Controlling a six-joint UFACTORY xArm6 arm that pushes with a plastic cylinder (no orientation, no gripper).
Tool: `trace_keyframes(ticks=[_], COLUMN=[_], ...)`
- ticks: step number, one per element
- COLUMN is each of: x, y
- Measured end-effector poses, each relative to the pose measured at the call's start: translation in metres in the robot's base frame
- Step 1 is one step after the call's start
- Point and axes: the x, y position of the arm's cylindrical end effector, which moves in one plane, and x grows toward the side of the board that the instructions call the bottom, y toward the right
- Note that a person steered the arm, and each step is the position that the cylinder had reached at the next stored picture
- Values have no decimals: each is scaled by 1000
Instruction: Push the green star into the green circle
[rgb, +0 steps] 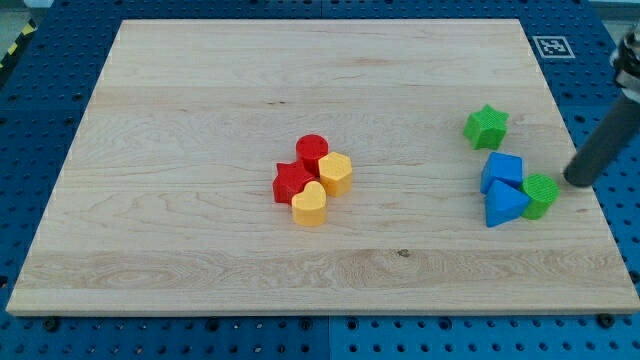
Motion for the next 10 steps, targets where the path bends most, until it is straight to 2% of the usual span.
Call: trace_keyframes(ticks=[2,4,6,8,10], x=[-79,-88,-92,-108,-91], y=[-42,-63,-149,-152,-124])
